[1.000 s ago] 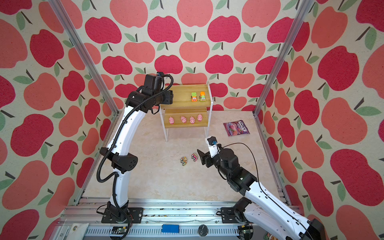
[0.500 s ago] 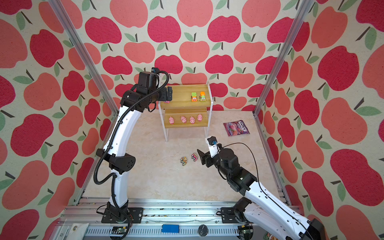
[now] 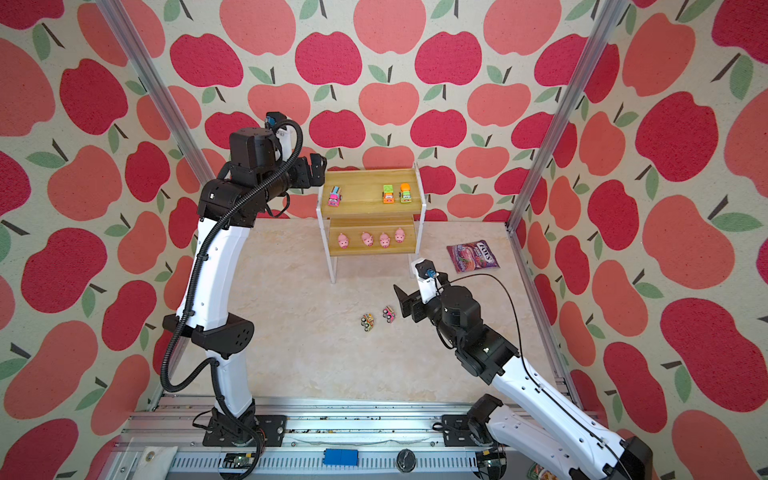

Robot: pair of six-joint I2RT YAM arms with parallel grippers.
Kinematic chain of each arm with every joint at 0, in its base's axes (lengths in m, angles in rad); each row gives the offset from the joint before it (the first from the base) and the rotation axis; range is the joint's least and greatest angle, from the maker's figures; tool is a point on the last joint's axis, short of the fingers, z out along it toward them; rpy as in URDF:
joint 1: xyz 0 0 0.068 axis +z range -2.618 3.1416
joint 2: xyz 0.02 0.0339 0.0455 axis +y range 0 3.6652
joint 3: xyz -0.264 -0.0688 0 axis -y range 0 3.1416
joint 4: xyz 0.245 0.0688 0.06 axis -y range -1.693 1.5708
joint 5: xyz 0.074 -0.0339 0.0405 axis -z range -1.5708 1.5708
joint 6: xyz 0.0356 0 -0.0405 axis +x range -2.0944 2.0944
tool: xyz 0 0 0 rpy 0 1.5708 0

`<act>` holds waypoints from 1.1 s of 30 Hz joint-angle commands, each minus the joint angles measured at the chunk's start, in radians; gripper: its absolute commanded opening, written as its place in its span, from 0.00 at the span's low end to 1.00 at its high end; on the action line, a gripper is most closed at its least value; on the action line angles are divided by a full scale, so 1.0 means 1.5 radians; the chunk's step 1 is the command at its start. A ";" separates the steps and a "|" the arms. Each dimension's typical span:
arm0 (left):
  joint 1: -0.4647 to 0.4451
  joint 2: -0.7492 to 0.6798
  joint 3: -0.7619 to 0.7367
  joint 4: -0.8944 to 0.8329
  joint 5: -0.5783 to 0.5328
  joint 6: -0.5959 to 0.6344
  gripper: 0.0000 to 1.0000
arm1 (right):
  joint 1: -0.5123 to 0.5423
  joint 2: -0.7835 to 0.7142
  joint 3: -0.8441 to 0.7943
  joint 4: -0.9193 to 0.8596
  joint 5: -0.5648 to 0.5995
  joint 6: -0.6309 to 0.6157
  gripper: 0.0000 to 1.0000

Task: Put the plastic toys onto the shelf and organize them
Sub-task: 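Withdraw the left arm from the shelf while the right gripper moves over the small cars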

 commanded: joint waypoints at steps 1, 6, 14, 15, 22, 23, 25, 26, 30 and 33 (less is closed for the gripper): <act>0.044 -0.090 -0.077 0.026 0.063 -0.040 0.99 | -0.002 0.035 0.033 -0.042 0.012 -0.015 0.88; 0.116 -0.250 -0.322 0.104 0.130 -0.077 0.99 | 0.001 0.104 0.039 -0.052 0.007 0.015 0.88; 0.200 -0.456 -0.653 0.127 0.206 -0.083 0.99 | 0.004 0.208 0.028 -0.054 -0.024 0.108 0.85; 0.208 -0.480 -0.694 0.126 0.217 -0.080 0.99 | 0.003 0.220 0.024 -0.053 -0.026 0.119 0.84; 0.222 -0.609 -0.929 0.109 0.270 -0.059 0.99 | -0.024 0.283 -0.016 -0.023 -0.066 0.208 0.82; 0.222 -0.621 -0.953 0.112 0.279 -0.059 0.99 | -0.029 0.291 -0.021 -0.016 -0.079 0.218 0.82; 0.221 -0.641 -1.010 0.120 0.295 -0.064 1.00 | -0.044 0.312 -0.035 0.004 -0.108 0.241 0.81; 0.220 -0.646 -1.030 0.124 0.304 -0.065 1.00 | -0.053 0.320 -0.042 0.017 -0.122 0.253 0.81; 0.196 -0.656 -1.102 0.155 0.324 -0.069 1.00 | -0.090 0.361 -0.068 0.079 -0.187 0.302 0.80; 0.158 -0.646 -1.135 0.179 0.311 -0.077 1.00 | -0.112 0.395 -0.071 0.107 -0.217 0.326 0.79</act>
